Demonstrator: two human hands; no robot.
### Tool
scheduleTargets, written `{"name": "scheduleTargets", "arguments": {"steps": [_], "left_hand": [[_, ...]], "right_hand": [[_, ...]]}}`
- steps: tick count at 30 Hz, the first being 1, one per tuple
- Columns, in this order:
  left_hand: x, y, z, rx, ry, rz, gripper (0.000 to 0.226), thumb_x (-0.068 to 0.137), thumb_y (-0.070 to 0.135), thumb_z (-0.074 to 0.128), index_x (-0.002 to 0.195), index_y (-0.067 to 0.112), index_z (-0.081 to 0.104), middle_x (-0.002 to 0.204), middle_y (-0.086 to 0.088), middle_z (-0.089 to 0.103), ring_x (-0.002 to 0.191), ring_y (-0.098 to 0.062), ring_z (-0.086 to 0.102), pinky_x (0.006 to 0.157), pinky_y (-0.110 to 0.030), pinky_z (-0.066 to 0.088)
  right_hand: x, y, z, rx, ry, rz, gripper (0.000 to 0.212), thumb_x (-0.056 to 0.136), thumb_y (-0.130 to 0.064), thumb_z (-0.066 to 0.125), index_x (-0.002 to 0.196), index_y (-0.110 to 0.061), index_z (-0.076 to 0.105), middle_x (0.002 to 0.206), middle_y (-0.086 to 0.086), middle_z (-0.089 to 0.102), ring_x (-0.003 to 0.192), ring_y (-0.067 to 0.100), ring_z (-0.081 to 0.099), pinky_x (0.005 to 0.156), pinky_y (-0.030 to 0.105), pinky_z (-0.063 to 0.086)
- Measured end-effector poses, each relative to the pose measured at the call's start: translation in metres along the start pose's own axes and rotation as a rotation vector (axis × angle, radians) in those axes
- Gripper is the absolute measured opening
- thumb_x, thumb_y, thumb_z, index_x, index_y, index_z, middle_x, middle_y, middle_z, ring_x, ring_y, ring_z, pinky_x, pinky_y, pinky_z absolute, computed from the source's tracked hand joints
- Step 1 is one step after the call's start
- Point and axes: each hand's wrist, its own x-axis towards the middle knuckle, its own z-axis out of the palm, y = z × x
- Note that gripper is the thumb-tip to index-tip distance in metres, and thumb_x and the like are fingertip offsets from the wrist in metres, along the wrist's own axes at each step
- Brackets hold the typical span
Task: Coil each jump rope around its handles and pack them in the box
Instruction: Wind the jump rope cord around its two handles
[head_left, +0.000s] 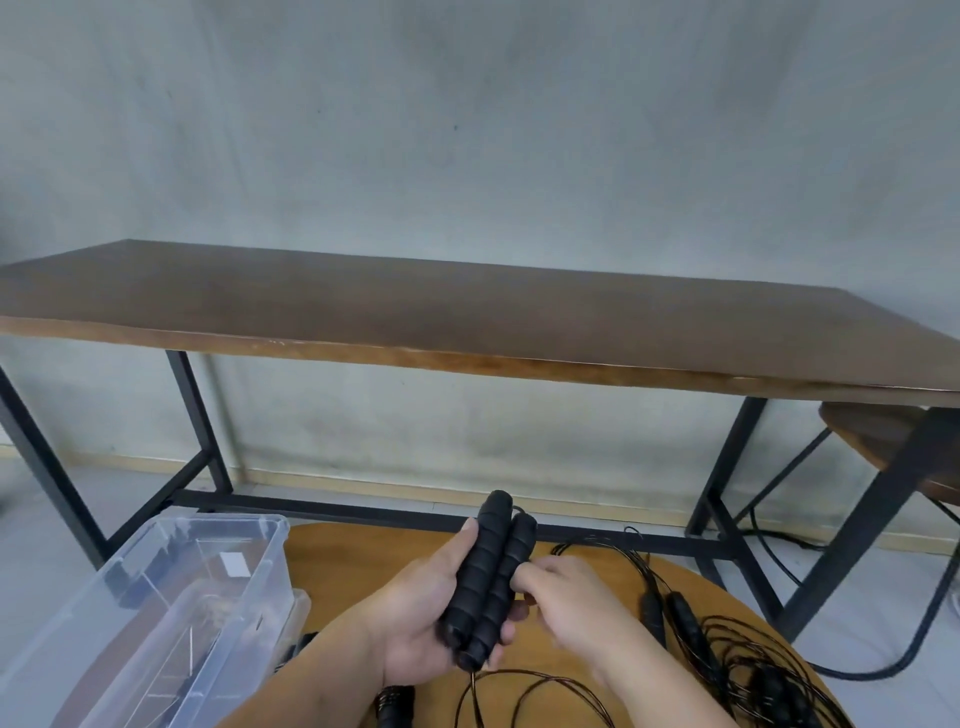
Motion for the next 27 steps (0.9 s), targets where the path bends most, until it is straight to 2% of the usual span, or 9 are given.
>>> {"name": "scheduleTargets", "arguments": {"steps": [3,6,8,10,13,18,20,23,27], "left_hand": [[-0.001,0.003,-0.006,-0.002,-0.011,-0.001,0.074,0.092,0.067,0.044,0.126,0.005,0.065,0.093,-0.020,0.059,0.068,-0.025,0.052,0.058,-0.033,0.045],[-0.006,0.014,-0.008,0.003,-0.044,0.007,0.070,0.092,0.065,0.046,0.132,0.008,0.060,0.088,-0.018,0.057,0.065,-0.025,0.051,0.053,-0.031,0.044],[-0.013,0.026,-0.007,-0.013,-0.104,-0.002,0.067,0.092,0.061,0.049,0.134,0.009,0.059,0.088,-0.019,0.056,0.064,-0.026,0.051,0.052,-0.031,0.044],[-0.020,0.039,-0.003,-0.026,-0.195,-0.003,0.066,0.091,0.058,0.052,0.134,0.008,0.060,0.089,-0.019,0.054,0.064,-0.026,0.052,0.052,-0.031,0.046],[-0.029,0.057,0.006,0.005,-0.367,0.008,0.063,0.093,0.057,0.056,0.132,0.008,0.061,0.092,-0.018,0.053,0.066,-0.026,0.054,0.055,-0.033,0.047],[-0.042,0.086,0.012,0.068,-0.513,0.083,0.065,0.092,0.052,0.060,0.143,0.013,0.051,0.095,-0.017,0.052,0.069,-0.025,0.054,0.058,-0.032,0.049],[-0.045,0.093,0.010,0.073,-0.513,0.128,0.065,0.093,0.054,0.057,0.144,0.014,0.049,0.095,-0.016,0.051,0.068,-0.024,0.053,0.058,-0.032,0.048],[-0.050,0.102,0.012,0.041,-0.423,0.226,0.064,0.089,0.055,0.061,0.137,0.012,0.057,0.091,-0.016,0.052,0.065,-0.024,0.049,0.054,-0.031,0.044],[-0.051,0.110,0.020,0.000,-0.263,0.367,0.060,0.091,0.055,0.055,0.129,0.009,0.064,0.087,-0.016,0.055,0.062,-0.022,0.048,0.048,-0.030,0.044]], "right_hand": [[0.001,-0.003,-0.007,-0.151,-0.015,-0.015,0.023,0.089,-0.032,0.055,0.069,-0.020,0.057,0.064,-0.008,0.054,0.058,0.006,0.048,0.061,0.027,0.034],[0.011,-0.005,-0.023,-0.232,0.178,-0.134,0.024,0.090,-0.034,0.056,0.070,-0.020,0.058,0.069,-0.004,0.048,0.068,0.011,0.044,0.065,0.036,0.038],[0.019,-0.013,-0.035,-0.012,0.327,-0.231,0.018,0.098,-0.028,0.051,0.097,-0.026,0.069,0.082,-0.012,0.058,0.080,0.006,0.052,0.082,0.036,0.046],[0.030,-0.025,-0.042,0.192,0.343,-0.303,0.029,0.103,-0.033,0.044,0.129,-0.037,0.056,0.113,-0.016,0.060,0.106,0.004,0.054,0.099,0.029,0.042],[0.048,-0.045,-0.044,0.344,0.239,-0.381,0.028,0.105,-0.037,0.042,0.128,-0.040,0.057,0.135,-0.022,0.054,0.128,0.000,0.046,0.110,0.026,0.031],[0.062,-0.074,-0.049,0.626,0.103,-0.306,0.036,0.102,-0.036,0.048,0.106,-0.011,0.074,0.108,0.002,0.075,0.108,0.012,0.066,0.102,0.035,0.045],[0.058,-0.078,-0.051,0.691,0.055,-0.308,0.036,0.105,-0.031,0.044,0.095,-0.007,0.070,0.082,0.007,0.072,0.077,0.016,0.066,0.084,0.034,0.053],[0.047,-0.079,-0.047,0.637,0.040,-0.304,0.038,0.106,-0.031,0.038,0.086,-0.009,0.062,0.063,0.003,0.048,0.054,0.015,0.042,0.059,0.032,0.042],[0.033,-0.075,-0.029,0.511,0.018,-0.262,0.039,0.107,-0.032,0.033,0.098,-0.005,0.060,0.059,-0.001,0.044,0.048,0.012,0.028,0.046,0.027,0.023]]}}
